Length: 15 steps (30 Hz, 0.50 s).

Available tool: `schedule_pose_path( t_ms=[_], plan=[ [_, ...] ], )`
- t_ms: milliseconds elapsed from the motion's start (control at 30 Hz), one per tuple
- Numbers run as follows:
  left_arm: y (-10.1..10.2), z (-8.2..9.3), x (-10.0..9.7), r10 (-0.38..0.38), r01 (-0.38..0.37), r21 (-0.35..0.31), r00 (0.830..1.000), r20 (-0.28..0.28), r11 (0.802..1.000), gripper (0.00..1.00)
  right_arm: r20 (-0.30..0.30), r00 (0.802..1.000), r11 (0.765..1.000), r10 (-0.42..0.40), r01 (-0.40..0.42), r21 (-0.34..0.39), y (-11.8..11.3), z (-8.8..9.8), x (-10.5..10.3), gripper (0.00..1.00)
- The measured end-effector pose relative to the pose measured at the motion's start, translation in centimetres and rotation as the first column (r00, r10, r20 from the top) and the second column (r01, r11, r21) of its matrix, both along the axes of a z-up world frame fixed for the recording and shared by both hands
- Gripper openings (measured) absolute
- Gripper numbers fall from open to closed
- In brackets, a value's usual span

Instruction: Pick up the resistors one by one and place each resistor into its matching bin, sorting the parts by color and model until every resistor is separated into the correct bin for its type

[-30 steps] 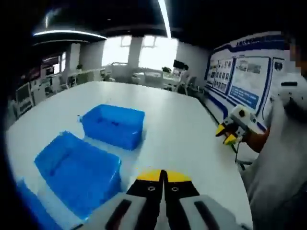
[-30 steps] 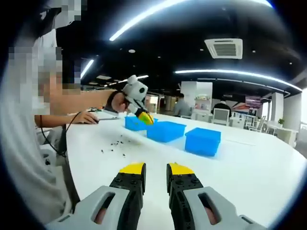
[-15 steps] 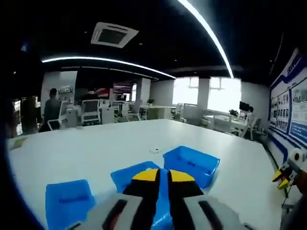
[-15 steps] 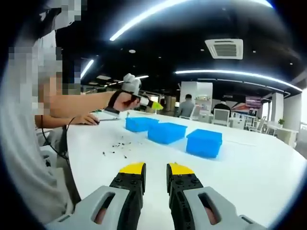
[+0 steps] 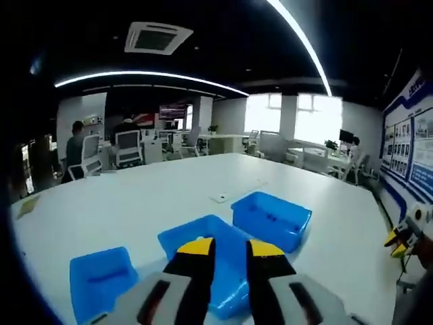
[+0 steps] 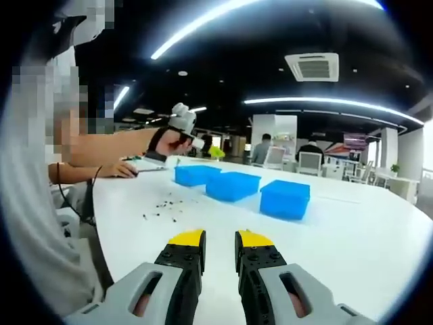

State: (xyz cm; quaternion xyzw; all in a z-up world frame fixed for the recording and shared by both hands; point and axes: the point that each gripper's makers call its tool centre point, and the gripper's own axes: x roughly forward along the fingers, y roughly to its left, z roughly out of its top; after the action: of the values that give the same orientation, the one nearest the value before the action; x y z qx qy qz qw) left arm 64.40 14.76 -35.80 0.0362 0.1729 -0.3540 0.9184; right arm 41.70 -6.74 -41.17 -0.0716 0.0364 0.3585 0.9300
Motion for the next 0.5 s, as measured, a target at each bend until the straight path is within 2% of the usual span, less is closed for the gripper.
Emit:
schedule_pose_path(
  t_ms=[167, 233, 267, 300, 333, 400, 433, 467, 500],
  plan=[
    [0.8, -0.5, -1.1, -0.026, 0.025, 0.075, 1.000, 0.004, 0.997, 0.21, -0.005, 1.000, 1.000, 0.007, -0.007, 0.001, 0.2, -0.2, 0.1, 0.20],
    [0.5, -1.3, -2.4, -0.093, 0.096, 0.125, 0.995, -0.026, 0.987, 0.18, -0.006, 1.000, 1.000, 0.011, -0.011, 0.001, 0.3, -0.3, 0.2, 0.20],
    [0.1, -1.7, -3.2, -0.145, 0.149, 0.164, 0.989, -0.032, 0.975, 0.18, -0.006, 1.000, 1.000, 0.013, -0.013, 0.001, 0.3, -0.3, 0.2, 0.20],
    [-0.2, -2.1, -3.8, -0.183, 0.187, 0.198, 0.982, -0.042, 0.962, 0.18, -0.007, 1.000, 1.000, 0.015, -0.015, 0.000, 0.4, -0.3, 0.2, 0.20],
    [-0.7, -2.8, -4.9, -0.241, 0.250, 0.250, 0.968, -0.069, 0.935, 0.18, -0.007, 1.000, 1.000, 0.017, -0.017, -0.002, 0.4, -0.3, 0.2, 0.20],
    [-1.6, -4.7, -7.5, -0.348, 0.382, 0.328, 0.924, -0.159, 0.864, 0.17, -0.007, 1.000, 1.000, 0.020, -0.020, -0.004, 0.5, -0.4, 0.3, 0.20],
    [-1.5, -5.5, -8.1, -0.360, 0.413, 0.347, 0.909, -0.208, 0.842, 0.17, -0.008, 1.000, 1.000, 0.021, -0.021, -0.004, 0.5, -0.4, 0.3, 0.20],
    [-1.6, -6.1, -8.2, -0.355, 0.419, 0.368, 0.906, -0.231, 0.830, 0.18, -0.008, 1.000, 1.000, 0.023, -0.023, -0.005, 0.6, -0.4, 0.3, 0.20],
    [-1.6, -6.5, -8.6, -0.375, 0.447, 0.394, 0.893, -0.250, 0.803, 0.18, -0.008, 1.000, 1.000, 0.025, -0.025, -0.005, 0.6, -0.4, 0.3, 0.20]
  ],
)
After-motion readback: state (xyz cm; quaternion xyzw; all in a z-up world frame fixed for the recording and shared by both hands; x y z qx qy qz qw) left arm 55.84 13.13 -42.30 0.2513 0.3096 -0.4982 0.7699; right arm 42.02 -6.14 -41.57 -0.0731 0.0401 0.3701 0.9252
